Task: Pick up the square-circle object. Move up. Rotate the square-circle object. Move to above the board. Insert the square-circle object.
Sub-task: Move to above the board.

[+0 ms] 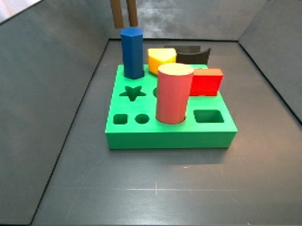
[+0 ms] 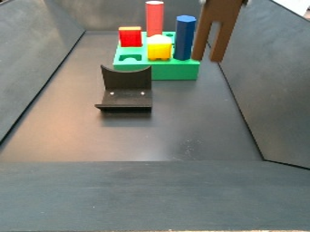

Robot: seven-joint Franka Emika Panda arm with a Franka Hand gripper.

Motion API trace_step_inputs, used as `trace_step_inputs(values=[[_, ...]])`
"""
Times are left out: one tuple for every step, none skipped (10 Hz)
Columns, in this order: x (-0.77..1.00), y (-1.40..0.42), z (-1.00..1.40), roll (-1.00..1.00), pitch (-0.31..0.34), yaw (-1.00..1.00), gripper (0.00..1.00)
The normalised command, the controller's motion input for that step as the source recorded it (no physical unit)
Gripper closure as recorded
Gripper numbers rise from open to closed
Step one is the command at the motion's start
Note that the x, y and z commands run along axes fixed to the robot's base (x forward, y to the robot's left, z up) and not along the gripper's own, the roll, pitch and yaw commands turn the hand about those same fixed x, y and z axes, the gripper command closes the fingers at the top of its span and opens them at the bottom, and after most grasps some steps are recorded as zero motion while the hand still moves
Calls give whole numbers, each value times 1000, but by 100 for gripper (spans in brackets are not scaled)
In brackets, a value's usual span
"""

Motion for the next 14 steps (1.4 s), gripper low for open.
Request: trace_step_inputs(values=[[-3, 45, 493, -156, 60, -28, 100], [4, 38, 321, -149, 66, -29, 100], [243, -1000, 182, 150, 553, -203, 100], [251, -1000, 163, 180, 520, -162, 100], [262, -1000, 170, 186, 447, -62, 100], [272, -1000, 167, 106, 309, -33, 100], [274, -1000, 166, 84, 250, -14, 100], [278, -1000, 171, 36, 168, 0, 100], [284, -1000, 172, 10, 128, 5, 100], [292, -1000, 172, 11, 118, 6, 100], [300, -1000, 175, -1, 116, 7, 100], [318, -1000, 177, 9, 125, 9, 100], [338, -1000, 183, 7, 128, 12, 100], [358, -1000, 187, 13, 132, 13, 100]])
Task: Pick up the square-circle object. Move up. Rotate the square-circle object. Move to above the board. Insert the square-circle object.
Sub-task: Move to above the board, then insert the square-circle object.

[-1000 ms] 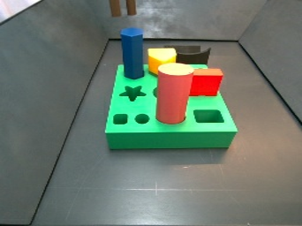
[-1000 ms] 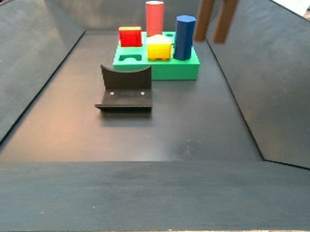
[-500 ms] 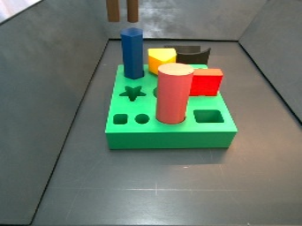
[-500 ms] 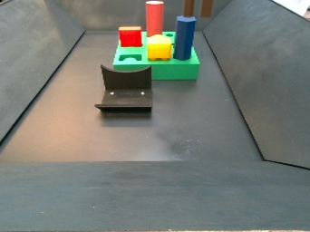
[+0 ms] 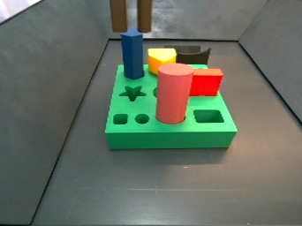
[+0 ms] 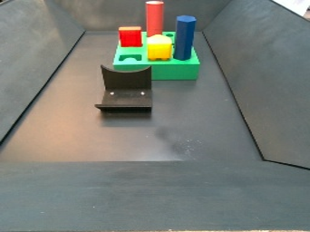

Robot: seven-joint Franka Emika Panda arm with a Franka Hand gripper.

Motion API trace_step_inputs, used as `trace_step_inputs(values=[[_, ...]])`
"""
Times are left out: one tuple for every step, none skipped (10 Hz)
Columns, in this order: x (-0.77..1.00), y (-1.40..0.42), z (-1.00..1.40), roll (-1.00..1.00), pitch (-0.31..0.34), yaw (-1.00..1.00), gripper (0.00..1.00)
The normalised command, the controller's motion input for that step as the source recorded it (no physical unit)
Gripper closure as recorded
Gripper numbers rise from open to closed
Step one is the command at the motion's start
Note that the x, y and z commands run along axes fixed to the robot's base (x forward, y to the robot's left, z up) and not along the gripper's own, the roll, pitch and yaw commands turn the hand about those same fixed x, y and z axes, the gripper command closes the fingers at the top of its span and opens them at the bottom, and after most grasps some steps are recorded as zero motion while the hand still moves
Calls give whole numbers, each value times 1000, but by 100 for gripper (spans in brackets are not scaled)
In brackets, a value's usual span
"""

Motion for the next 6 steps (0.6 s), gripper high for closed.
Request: trace_step_inputs(values=[[314, -786, 150, 32, 129, 9, 100], [241, -527, 101, 49, 123, 13, 100], [175, -326, 66, 63, 111, 12, 100], [124, -206, 49, 73, 95, 12, 100], [-540, -554, -660, 86, -94, 371, 100], [-620, -569, -617, 113, -161, 369, 100]])
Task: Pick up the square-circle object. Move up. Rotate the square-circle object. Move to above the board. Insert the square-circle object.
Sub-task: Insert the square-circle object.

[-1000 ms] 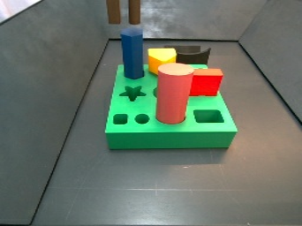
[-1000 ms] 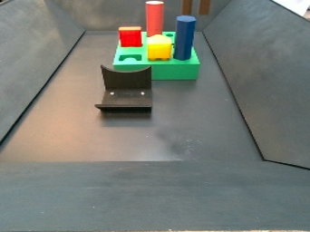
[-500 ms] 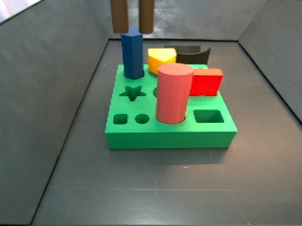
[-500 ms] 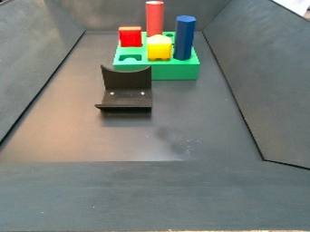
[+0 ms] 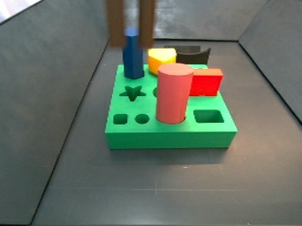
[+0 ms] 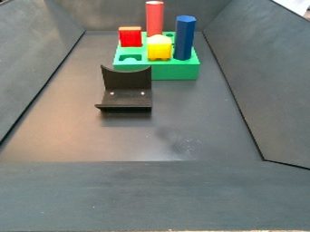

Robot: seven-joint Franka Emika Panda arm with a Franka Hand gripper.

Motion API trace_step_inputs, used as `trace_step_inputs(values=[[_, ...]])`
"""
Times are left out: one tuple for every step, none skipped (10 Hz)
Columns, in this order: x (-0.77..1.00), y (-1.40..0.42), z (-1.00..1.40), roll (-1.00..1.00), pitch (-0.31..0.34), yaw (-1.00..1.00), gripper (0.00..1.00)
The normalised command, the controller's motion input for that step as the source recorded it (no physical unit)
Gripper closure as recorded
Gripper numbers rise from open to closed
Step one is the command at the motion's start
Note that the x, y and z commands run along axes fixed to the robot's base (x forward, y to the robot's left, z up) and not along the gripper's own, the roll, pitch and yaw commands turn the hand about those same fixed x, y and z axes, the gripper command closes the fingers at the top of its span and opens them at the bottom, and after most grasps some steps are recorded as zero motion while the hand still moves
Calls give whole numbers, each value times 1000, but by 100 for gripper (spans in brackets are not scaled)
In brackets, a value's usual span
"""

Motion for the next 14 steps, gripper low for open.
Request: trace_step_inputs(values=[[-400, -431, -814, 106, -140, 314, 100], [0, -111, -834, 33, -67, 163, 100], [397, 120, -669, 56, 26, 0, 100], [460, 209, -549, 60, 100, -49, 100], [334, 120, -511, 20, 77, -303, 100], [243, 0, -414, 0, 50, -337, 100], [94, 0, -406, 0, 10, -194, 100], [40, 0, -386, 0, 0, -46, 100], [0, 0, -403, 0, 0, 0, 100], [0, 0, -466, 6, 0, 34, 100], [-23, -60, -454, 0, -60, 237, 100], [17, -100, -200, 0, 0, 83, 100], [160, -46, 0, 0, 40, -134, 100], [103, -14, 0, 0, 43, -231, 100]])
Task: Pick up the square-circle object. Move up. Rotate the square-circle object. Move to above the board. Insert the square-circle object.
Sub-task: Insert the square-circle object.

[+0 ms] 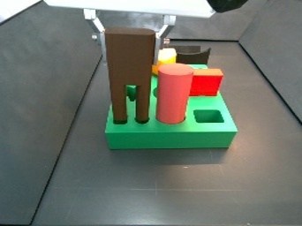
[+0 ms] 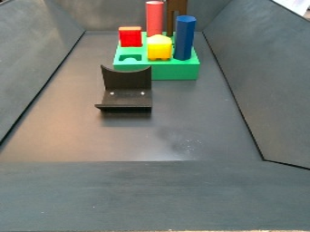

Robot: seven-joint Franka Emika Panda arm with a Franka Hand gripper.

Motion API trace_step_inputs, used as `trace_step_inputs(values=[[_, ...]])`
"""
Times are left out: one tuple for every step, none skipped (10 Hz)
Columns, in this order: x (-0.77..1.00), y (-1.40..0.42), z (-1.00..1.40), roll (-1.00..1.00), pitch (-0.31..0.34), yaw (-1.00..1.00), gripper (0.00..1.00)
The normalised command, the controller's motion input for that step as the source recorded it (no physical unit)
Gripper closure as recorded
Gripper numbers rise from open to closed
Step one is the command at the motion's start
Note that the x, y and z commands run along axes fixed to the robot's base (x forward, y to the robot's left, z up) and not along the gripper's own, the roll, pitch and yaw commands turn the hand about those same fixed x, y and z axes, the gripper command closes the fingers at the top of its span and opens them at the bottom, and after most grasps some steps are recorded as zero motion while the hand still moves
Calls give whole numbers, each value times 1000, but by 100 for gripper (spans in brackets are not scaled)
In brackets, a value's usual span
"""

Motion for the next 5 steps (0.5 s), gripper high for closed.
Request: trace_step_inputs(values=[[0, -26, -57, 0, 1, -231, 100], [23, -34, -149, 0, 0, -206, 100], [34, -17, -211, 0, 0, -89, 100], [0, -46, -306, 0, -7, 0, 100], [126, -29, -277, 0, 0, 0, 100]])
